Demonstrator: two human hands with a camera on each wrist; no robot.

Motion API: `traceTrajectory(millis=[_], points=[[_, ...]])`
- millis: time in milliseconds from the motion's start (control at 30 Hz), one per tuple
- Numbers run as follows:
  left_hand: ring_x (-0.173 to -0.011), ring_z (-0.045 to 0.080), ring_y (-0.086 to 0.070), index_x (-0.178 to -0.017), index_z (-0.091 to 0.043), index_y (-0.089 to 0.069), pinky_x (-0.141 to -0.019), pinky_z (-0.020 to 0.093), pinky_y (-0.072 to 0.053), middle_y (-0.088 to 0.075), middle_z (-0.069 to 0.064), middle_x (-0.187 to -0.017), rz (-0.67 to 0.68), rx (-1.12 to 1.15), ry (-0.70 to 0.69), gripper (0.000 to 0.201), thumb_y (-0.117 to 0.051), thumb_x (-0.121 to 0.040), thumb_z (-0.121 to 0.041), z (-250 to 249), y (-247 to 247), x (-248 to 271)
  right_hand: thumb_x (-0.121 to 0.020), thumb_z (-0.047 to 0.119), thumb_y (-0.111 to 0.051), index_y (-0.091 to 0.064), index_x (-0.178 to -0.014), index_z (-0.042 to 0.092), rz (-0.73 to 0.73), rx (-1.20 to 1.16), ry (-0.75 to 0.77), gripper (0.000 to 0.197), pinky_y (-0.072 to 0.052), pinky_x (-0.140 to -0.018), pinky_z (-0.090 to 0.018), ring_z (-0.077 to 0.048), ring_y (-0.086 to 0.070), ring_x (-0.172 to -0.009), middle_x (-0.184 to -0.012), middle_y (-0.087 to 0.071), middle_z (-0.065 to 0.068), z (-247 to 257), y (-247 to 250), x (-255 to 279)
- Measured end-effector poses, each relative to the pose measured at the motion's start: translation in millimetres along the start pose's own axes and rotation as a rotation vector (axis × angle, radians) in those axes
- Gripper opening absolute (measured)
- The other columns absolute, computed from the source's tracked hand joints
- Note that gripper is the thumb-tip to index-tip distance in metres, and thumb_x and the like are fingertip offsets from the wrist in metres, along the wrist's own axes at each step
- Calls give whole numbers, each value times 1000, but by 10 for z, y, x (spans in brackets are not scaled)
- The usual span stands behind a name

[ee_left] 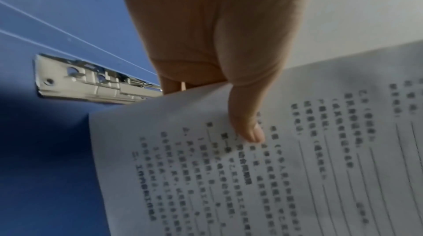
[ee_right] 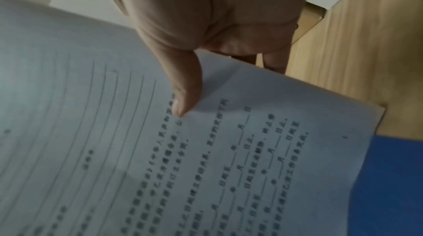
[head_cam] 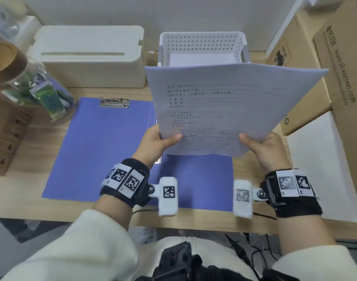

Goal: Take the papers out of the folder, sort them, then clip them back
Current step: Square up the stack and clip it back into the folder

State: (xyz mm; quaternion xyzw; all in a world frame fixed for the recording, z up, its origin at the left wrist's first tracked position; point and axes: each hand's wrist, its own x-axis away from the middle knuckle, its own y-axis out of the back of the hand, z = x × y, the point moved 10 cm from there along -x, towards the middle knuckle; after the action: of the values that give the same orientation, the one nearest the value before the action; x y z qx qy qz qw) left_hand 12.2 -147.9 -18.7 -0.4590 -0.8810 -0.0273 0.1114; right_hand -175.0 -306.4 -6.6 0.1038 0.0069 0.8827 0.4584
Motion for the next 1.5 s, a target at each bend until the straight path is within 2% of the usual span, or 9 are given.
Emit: traceTrajectory(millis=[133,267,433,533,633,867,1067,1267,1500], points=[[-74,-3,-67,-98,-11,-58,-68,13,-51,-71,-12,-85,-8,10,31,21,-58,-83,3,6,60,1,-86,0,-60,-60,-108,9,-75,86,23,23,-45,-57,-2,17,-62,-63,-77,-68,20,134,-27,8],[-88,8,-66,-105,-24,-54,-80,24,-55,-66,-2,-101,96,-62,112,43,-69,-72,0,99,171,20,-84,9,-63,-66,-105,10,-134,201,-80,22,-55,-86,-45,-25,-68,-91,-100,-69,-9,-99,-83,9],[-116,5,-45,-125,-19,-49,-101,22,-33,-51,-7,-126,212,-575,110,73,-75,-63,9,268,524,-6,-86,6,-63,-63,-110,1,-108,160,-413,25,-50,-94,-52,-32,-65,-97,-110,-67,-18,-701,-123,73],[-136,12,-26,-139,-19,-33,-110,23,-20,-29,2,-151,273,-845,94,91,-79,-63,-2,427,575,-123,-85,8,-65,-64,-108,-1,-80,222,-483,25,-50,-94,-53,-35,-65,-102,-114,-67,-21,-862,-214,38],[-143,19,-20,-143,-16,-25,-112,27,-18,-23,6,-154,242,-877,125,97,-80,-63,-8,533,625,-227,-85,10,-65,-63,-111,-3,-56,283,-516,29,-50,-94,-51,-35,-65,-103,-115,-66,-21,-944,-320,-3],[-138,20,-29,-145,-16,-18,-114,35,-25,-31,5,-151,231,-789,155,102,-80,-64,-11,572,653,-394,-87,6,-62,-60,-118,-4,-63,286,-536,33,-49,-90,-39,-28,-63,-97,-119,-64,-20,-992,-343,-10],[-125,20,-45,-143,-12,-26,-98,19,-32,-43,8,-143,123,-606,208,70,-62,-83,-7,609,693,-544,-86,7,-63,-60,-118,-2,-63,316,-550,33,-48,-97,-51,-34,-64,-105,-120,-65,-21,-983,-306,1],[-127,24,-43,-142,-13,-27,-88,9,-28,-45,12,-137,140,-652,195,68,-61,-84,-7,629,678,-585,-86,6,-63,-60,-117,-2,-73,320,-568,32,-47,-98,-52,-35,-63,-105,-121,-64,-21,-1019,-235,42],[-108,11,-44,-141,-13,-30,-93,14,-30,-44,14,-133,145,-695,163,67,-63,-82,-10,638,697,-606,-87,3,-62,-60,-118,-2,-101,297,-564,31,-49,-93,-45,-28,-62,-95,-120,-64,-20,-1031,-202,84]])
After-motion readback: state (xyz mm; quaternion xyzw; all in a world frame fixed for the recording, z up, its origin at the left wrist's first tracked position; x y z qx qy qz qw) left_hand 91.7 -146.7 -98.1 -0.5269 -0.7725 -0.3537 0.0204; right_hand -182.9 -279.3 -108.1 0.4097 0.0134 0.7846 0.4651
